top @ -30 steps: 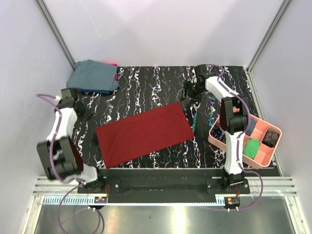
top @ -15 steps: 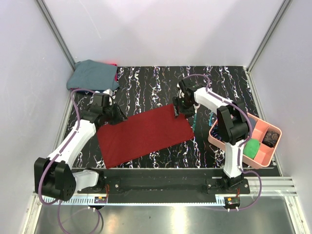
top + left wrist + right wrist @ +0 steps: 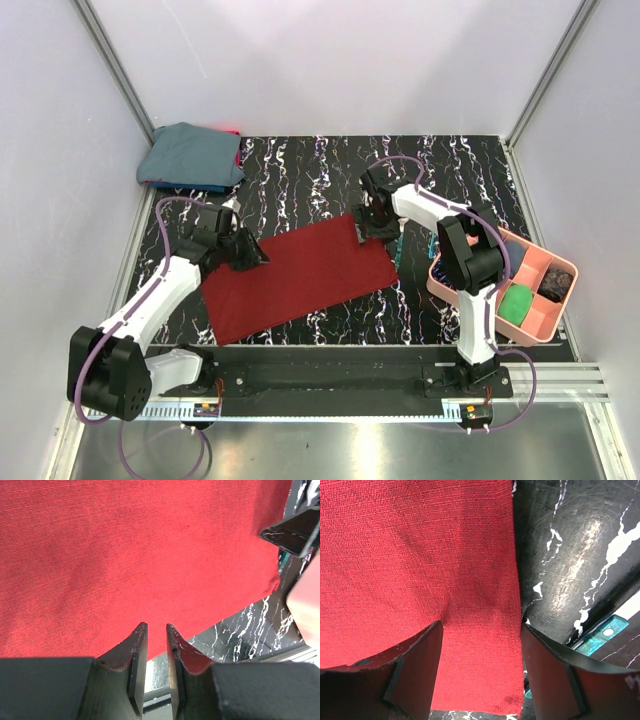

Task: Fold the napkin into a case and place the utensils inside
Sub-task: Fold the rectangle-folded napkin at the center of the board.

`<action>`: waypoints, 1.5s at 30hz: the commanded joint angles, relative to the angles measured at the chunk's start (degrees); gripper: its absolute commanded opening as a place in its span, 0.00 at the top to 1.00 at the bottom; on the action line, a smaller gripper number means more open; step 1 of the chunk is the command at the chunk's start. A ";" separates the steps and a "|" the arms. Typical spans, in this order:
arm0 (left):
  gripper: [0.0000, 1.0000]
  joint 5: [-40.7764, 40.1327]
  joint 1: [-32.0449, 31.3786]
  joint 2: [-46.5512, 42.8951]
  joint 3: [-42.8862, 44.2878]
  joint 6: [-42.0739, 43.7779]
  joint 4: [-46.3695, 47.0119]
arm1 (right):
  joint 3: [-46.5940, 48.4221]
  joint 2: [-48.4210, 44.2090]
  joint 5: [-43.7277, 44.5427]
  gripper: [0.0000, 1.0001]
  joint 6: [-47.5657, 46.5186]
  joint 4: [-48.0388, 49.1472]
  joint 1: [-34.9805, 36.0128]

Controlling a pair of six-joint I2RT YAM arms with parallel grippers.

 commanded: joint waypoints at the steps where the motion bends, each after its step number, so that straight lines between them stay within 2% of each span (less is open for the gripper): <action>1: 0.76 2.19 -0.23 -1.17 0.23 -0.71 3.99 | -1.09 2.24 3.13 0.29 -0.21 1.80 2.34; 5: 0.76 1.49 -0.23 -0.74 -0.03 -0.71 3.81 | -2.49 3.47 6.74 0.41 0.84 1.97 2.87; 6: 0.76 1.40 -0.23 -0.47 -0.12 -1.06 3.64 | -2.85 3.56 8.66 0.52 1.10 2.24 2.87; 13: 0.75 2.71 -0.23 1.63 -0.74 -2.03 5.48 | -3.29 2.16 11.05 0.86 -0.12 4.08 2.96; 15: 0.75 4.29 -0.32 3.73 -0.56 -2.73 7.40 | -2.85 0.67 10.97 0.89 -0.21 3.91 2.87; 18: 0.76 5.53 -1.98 9.08 1.01 -4.05 10.21 | -2.24 -1.71 11.58 1.00 -1.44 3.03 2.70; 26: 0.84 4.57 -7.43 26.23 8.74 -8.88 16.55 | -2.32 -9.70 11.75 1.00 -3.73 0.92 0.06; 30: 0.85 4.65 -9.72 36.41 12.70 -11.51 18.75 | -2.67 -12.26 12.28 1.00 -4.08 -0.13 -0.20; 33: 0.86 5.18 -11.30 40.82 14.12 -13.53 20.59 | -2.06 -14.19 11.06 1.00 -3.03 -1.80 -0.20; 40: 0.86 6.49 -12.53 42.42 12.88 -14.86 24.64 | -0.48 -17.97 -2.81 1.00 4.26 -2.77 2.08; 45: 0.87 6.59 -12.53 38.75 13.15 -12.33 23.07 | -2.49 -17.71 -17.85 1.00 15.24 4.07 3.84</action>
